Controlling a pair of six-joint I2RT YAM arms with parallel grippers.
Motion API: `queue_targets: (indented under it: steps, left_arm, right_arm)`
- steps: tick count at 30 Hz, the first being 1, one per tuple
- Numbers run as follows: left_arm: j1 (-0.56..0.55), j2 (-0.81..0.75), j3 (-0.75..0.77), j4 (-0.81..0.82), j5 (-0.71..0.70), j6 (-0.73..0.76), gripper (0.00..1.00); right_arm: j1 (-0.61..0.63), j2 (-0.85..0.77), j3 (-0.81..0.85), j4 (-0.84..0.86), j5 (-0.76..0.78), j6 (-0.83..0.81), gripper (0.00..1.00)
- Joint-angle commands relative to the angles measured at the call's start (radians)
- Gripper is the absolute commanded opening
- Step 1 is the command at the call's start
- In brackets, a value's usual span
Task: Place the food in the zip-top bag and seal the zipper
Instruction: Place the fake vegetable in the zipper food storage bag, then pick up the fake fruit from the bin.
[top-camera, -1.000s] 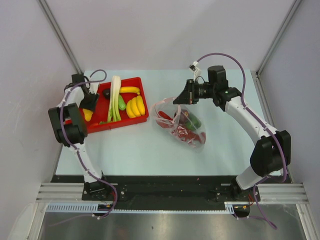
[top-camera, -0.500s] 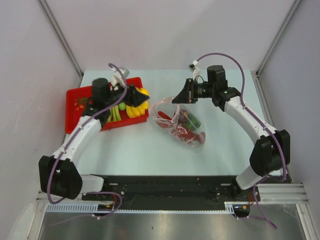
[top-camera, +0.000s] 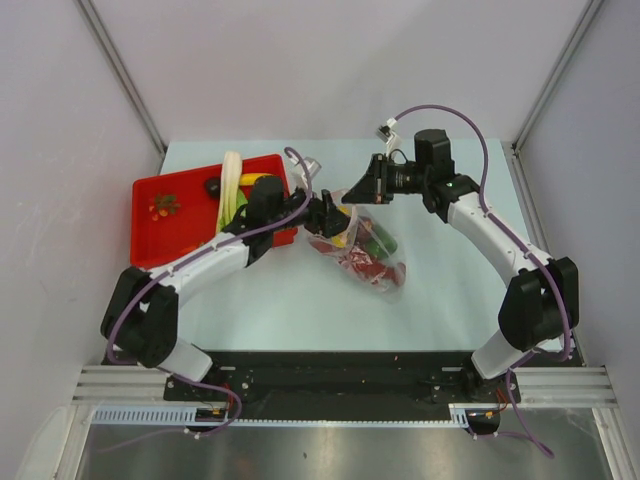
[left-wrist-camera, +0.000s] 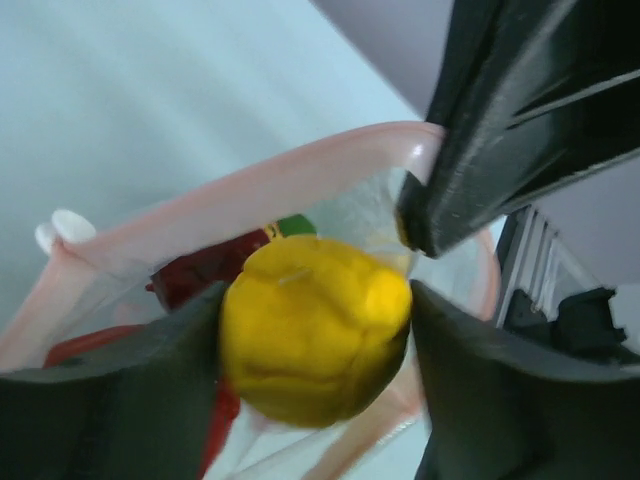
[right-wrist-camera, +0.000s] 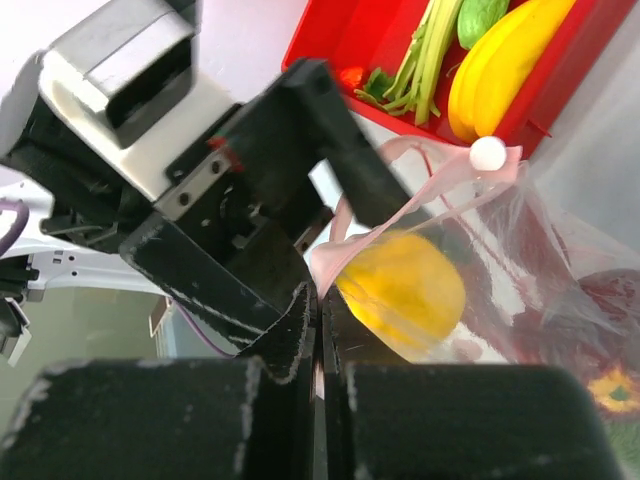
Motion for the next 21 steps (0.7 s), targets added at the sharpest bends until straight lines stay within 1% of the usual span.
queue_targets:
  steps: [1,2,3,4,6,7,8,9,11,12,14,15,17,18,21]
  left_arm:
    - [0.004,0.047,0.177,-0.271,0.1,0.144,0.93]
    - [0.011,0.034,0.182,-0.314,0.105,0.179,0.99]
    - [0.027,0.014,0.182,-0.366,0.108,0.213,1.0]
    - [0.071,-0.027,0.179,-0.377,0.114,0.218,0.99]
    - [0.126,-0.057,0.192,-0.431,0.154,0.231,1.0]
    - [0.186,-0.069,0.226,-0.46,0.173,0.239,1.0]
    - [0.218,-0.086,0.244,-0.478,0.192,0.247,1.0]
    - [0.284,-0.092,0.263,-0.514,0.2,0.268,1.0]
    - [0.346,-0.088,0.327,-0.549,0.203,0.293,1.0]
    - [0.408,-0.08,0.347,-0.569,0.192,0.314,1.0]
    - [0.477,-0.06,0.376,-0.584,0.18,0.317,1.0]
    - [0.543,-0.036,0.379,-0.581,0.16,0.307,0.99]
    - [0.606,0.0,0.404,-0.598,0.084,0.308,0.95]
    - [0.637,0.041,0.415,-0.603,0.01,0.326,0.94]
    - [0.662,0.116,0.473,-0.632,-0.113,0.391,0.93]
  right_arm:
    - [-0.003,-0.036,0.008,0.088,-0.029,0.027,0.0]
    - [-0.005,-0.039,0.009,0.09,-0.029,0.026,0.0]
    - [-0.008,-0.041,0.008,0.087,-0.031,0.024,0.0]
    - [-0.011,-0.041,0.006,0.082,-0.029,0.023,0.0]
    - [-0.011,-0.047,0.005,0.079,-0.031,0.012,0.0]
    - [-0.012,-0.048,0.002,0.071,-0.029,0.006,0.0]
    - [-0.014,-0.05,0.0,0.065,-0.028,-0.005,0.0]
    - [-0.015,-0.053,-0.001,0.061,-0.029,-0.006,0.0]
    - [-0.02,-0.055,-0.01,0.064,-0.032,-0.008,0.0]
    - [-0.02,-0.055,-0.01,0.065,-0.035,-0.002,0.0]
    - [-0.023,-0.056,-0.012,0.07,-0.044,-0.002,0.0]
    - [-0.026,-0.056,-0.012,0.07,-0.048,-0.003,0.0]
    - [-0.028,-0.056,-0.01,0.068,-0.048,-0.006,0.0]
    - [-0.031,-0.055,-0.01,0.067,-0.049,-0.014,0.0]
    - [-0.031,-0.052,-0.007,0.053,-0.048,-0.023,0.01]
